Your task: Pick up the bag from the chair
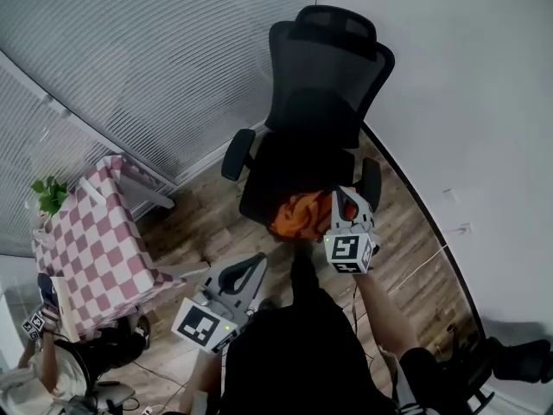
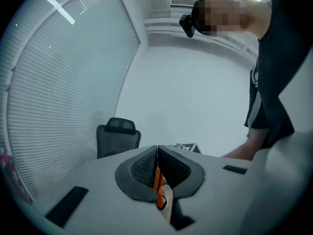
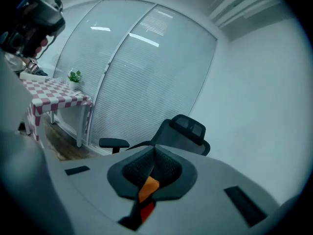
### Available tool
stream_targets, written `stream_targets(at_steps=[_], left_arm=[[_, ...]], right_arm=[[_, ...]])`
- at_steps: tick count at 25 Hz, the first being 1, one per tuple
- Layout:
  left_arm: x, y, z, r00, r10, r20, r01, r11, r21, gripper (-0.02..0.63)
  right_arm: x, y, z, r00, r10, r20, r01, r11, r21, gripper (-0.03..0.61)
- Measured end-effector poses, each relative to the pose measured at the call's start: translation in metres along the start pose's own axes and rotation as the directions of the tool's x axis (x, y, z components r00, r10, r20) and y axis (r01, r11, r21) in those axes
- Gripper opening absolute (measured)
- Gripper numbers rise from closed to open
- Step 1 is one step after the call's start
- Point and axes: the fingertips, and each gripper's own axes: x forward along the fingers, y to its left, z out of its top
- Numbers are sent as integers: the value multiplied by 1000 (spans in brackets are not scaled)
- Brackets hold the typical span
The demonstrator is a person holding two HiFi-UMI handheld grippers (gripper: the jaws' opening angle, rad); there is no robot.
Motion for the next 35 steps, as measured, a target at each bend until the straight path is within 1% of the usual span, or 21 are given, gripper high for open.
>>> stream_targets(at_steps=[6,10,15,21,24,26,31,35], left_arm=[[-73,-27,-17,1000,-16,24,16,1000,-13,34],[-103,-46,-29,998,-47,36,48,999,-19,32],[-134,-64,-40,995,-98,24,98,995,-21,32],[-152,-74,-45,991,-132,18,132,991,-23,32],[-155,-77,-42,989,-145,22,145,989,-22,32],[-155,-80,-40,988,-155,26,155,988,-12,32],[-151,-94,-28,982,-186,35,186,983,6,32],[-150,-109,-17,979,-199,41,198,980,23,32]], right_arm=[[-70,25,23,999,-35,7,34,999,9,23],[-125,40,27,998,-61,-8,61,997,56,22],[-180,61,48,999,-53,13,52,993,108,23],[-248,66,85,995,-47,86,29,980,195,21],[-281,62,99,988,-68,138,31,966,255,21],[-302,61,104,984,-82,159,34,958,283,22],[-345,64,110,980,-85,178,18,936,352,22],[-372,60,115,978,-87,190,13,934,358,22]])
